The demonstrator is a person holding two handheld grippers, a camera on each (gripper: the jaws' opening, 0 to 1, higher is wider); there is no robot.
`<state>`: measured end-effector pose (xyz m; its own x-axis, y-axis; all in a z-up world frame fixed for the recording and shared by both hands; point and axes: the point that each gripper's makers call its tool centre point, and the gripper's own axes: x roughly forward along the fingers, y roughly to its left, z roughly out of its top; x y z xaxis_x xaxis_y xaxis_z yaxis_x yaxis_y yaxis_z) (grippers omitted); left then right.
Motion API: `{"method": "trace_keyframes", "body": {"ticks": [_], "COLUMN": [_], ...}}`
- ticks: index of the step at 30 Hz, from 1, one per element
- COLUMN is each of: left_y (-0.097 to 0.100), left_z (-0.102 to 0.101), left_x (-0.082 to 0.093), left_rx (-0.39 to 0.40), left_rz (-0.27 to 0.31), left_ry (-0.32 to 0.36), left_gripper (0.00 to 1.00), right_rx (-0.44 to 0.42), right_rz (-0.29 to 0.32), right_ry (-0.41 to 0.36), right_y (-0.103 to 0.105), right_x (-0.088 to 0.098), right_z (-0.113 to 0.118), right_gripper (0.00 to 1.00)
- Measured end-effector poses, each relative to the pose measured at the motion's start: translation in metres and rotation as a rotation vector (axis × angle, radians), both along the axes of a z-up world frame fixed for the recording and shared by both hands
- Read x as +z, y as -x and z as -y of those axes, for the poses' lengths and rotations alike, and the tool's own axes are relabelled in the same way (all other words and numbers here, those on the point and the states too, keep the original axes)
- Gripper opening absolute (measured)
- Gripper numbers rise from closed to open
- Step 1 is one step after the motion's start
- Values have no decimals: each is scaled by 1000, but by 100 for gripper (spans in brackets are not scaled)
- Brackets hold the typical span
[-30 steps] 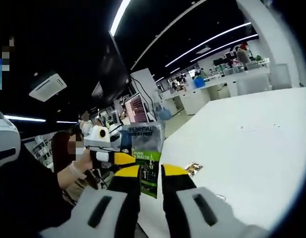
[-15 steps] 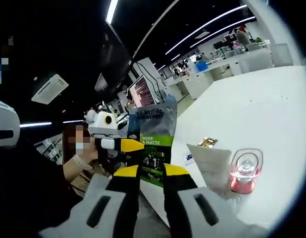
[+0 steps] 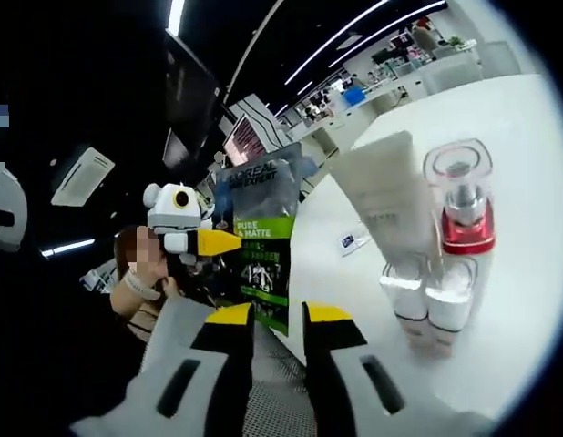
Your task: Arrange the skincare products in the storage area until every visible bottle or jar stands upright without overlapping.
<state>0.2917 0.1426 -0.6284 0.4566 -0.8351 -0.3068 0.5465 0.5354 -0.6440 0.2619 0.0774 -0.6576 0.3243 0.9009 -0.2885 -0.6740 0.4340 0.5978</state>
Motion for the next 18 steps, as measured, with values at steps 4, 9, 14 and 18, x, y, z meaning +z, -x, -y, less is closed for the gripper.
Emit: {"method": "trace_keyframes", "body": {"ticks": [4, 9, 14, 18], "left_y": [6, 14, 19, 20], "left_z": [5, 16, 21, 21], "left_x": [0, 8, 10, 12], "left_rx": [-33, -86, -108, -114], "left_rz": [-12, -32, -42, -49], "left_ry": [16, 95, 130, 154], "left_gripper": [0, 0, 0, 0], "right_rx": [24, 36, 58, 69], "right_rz": [-15, -60, -93, -101], "right_ry": [4, -85, -197, -228], "right_y": [5, 9, 15, 17], "right_x": [-7, -1, 14, 18], "right_z": [-6, -12, -15, -14], "right_gripper": [23, 19, 10, 7]}}
